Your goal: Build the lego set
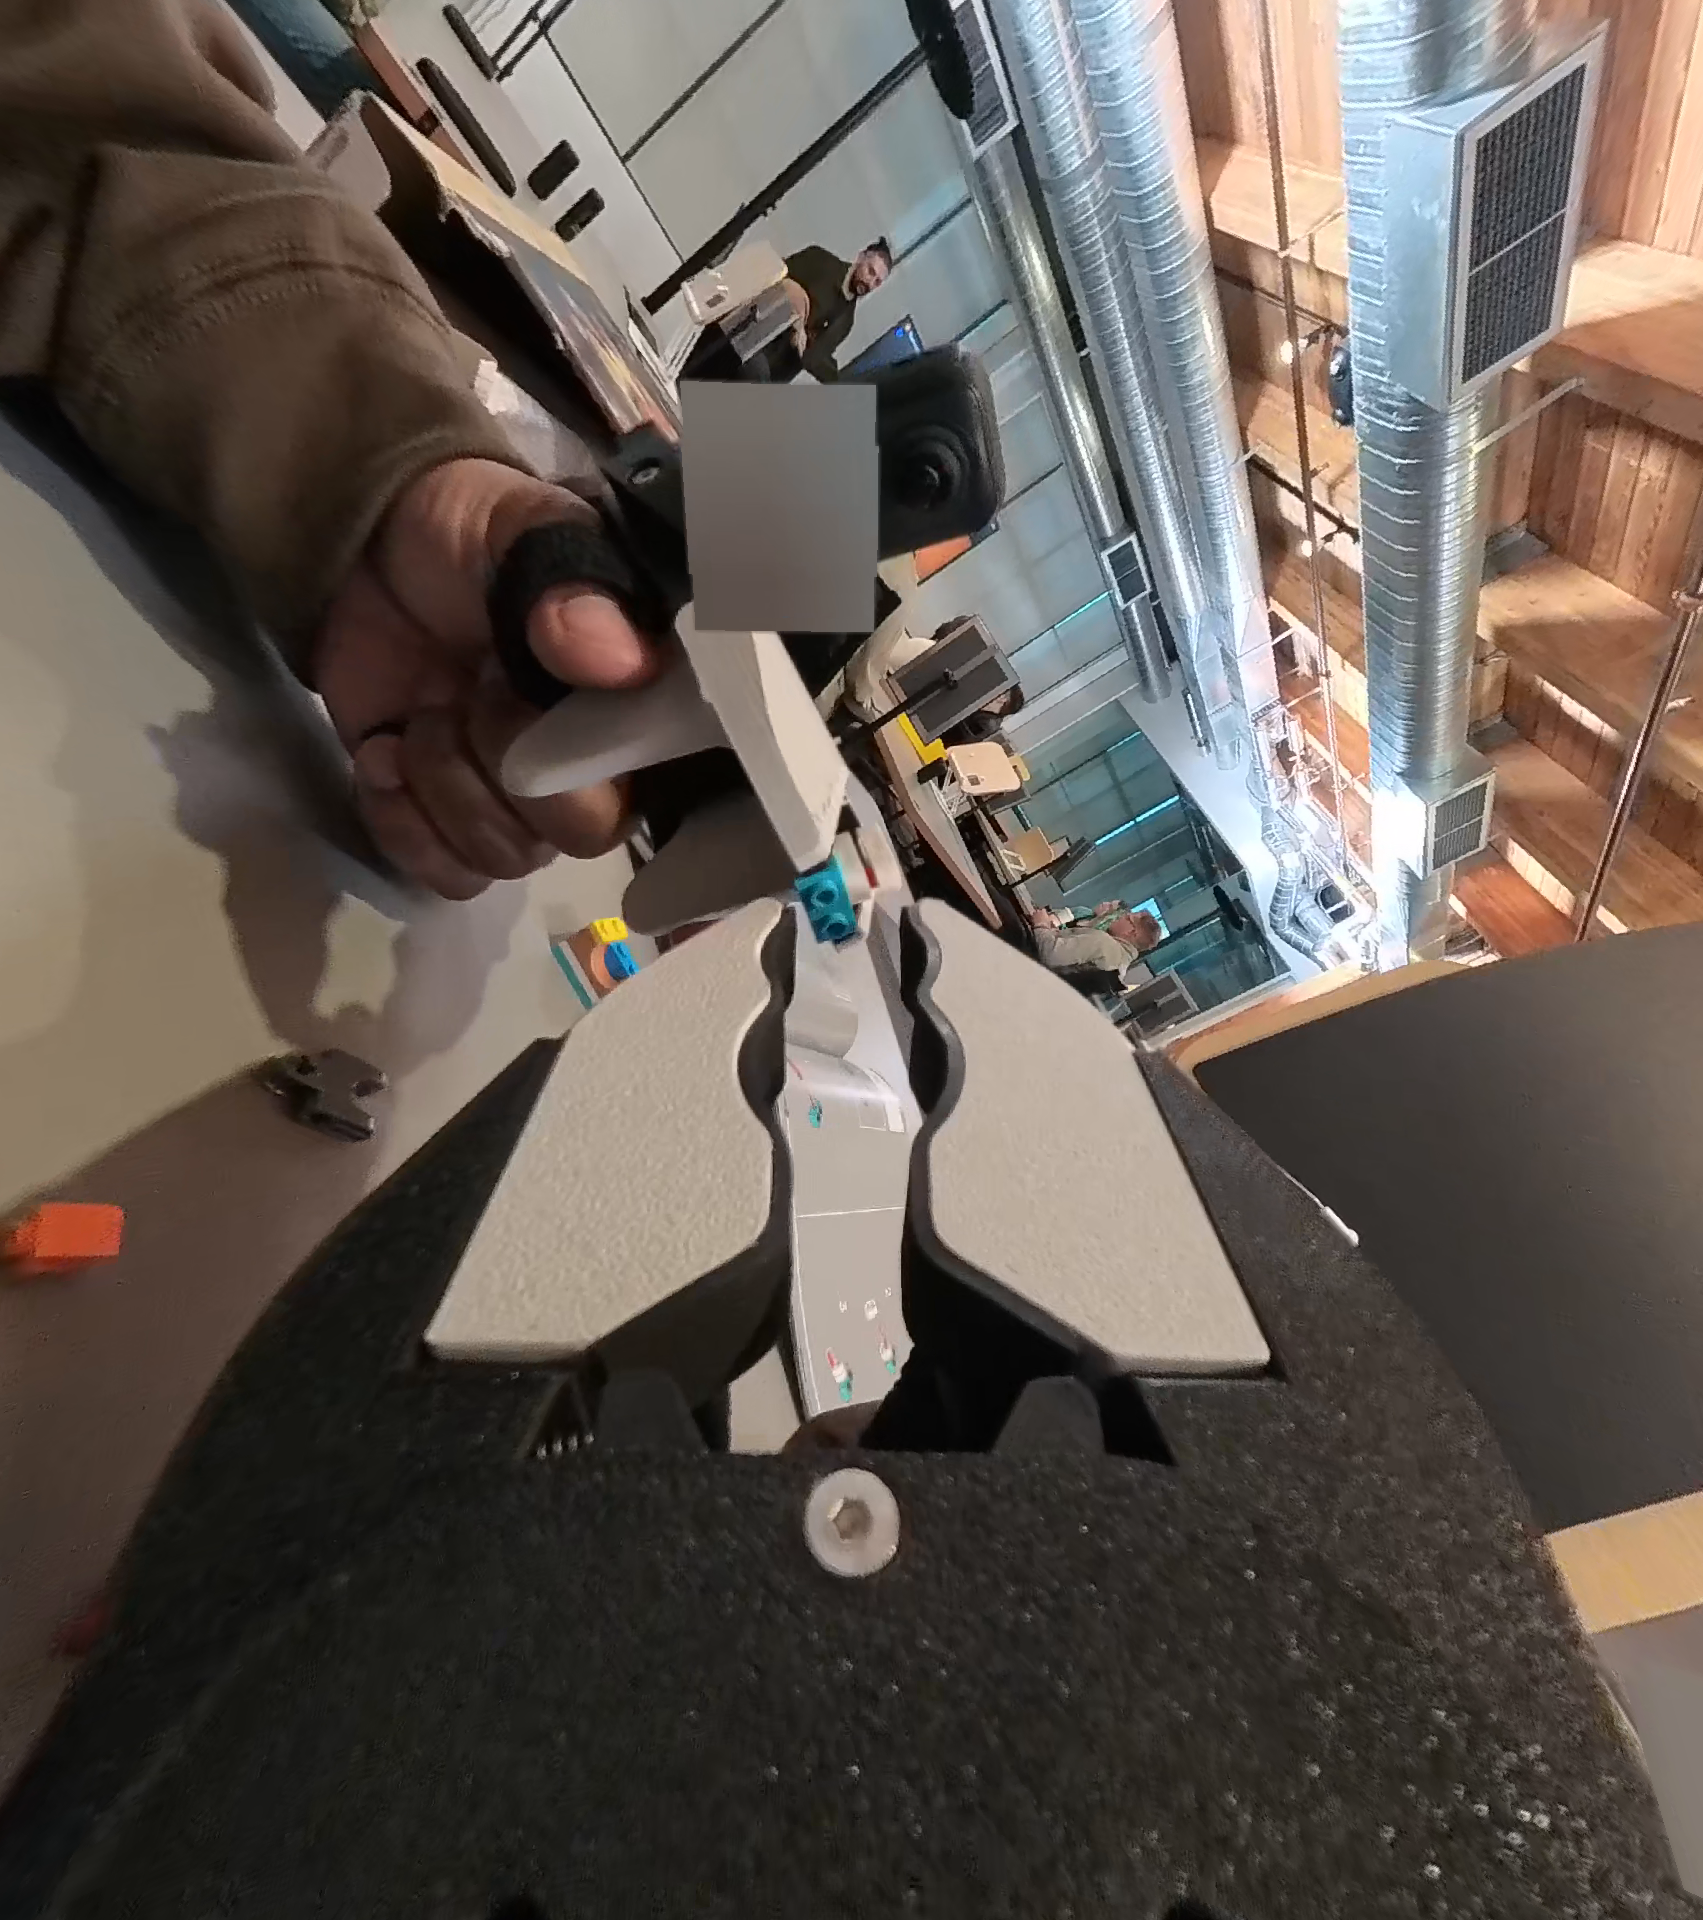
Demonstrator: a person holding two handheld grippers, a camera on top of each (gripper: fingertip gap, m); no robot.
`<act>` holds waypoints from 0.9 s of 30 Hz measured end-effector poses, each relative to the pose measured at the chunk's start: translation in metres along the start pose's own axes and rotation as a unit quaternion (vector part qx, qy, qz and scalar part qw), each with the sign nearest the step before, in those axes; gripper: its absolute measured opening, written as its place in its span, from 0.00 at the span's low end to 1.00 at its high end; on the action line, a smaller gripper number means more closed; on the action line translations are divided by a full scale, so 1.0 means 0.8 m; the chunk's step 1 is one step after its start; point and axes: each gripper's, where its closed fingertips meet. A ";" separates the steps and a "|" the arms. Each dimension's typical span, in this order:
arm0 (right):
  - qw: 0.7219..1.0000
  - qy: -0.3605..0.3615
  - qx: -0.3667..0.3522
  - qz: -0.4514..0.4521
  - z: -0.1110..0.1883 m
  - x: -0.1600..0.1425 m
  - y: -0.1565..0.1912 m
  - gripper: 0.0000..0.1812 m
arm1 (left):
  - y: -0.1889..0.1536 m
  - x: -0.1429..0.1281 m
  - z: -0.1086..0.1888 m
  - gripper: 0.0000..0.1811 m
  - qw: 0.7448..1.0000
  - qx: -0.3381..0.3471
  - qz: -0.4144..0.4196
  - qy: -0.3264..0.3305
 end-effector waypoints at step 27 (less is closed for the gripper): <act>0.999 -0.001 0.002 0.032 0.001 -0.003 0.015 0.10 | -0.002 -0.019 -0.001 0.09 0.999 -0.010 0.011 0.051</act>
Point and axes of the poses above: each gripper's, where its closed fingertips meet, z back along the fingers, x out of its top, y = z × x across the jaws, and after that the axes turned 13 degrees about x, right-handed
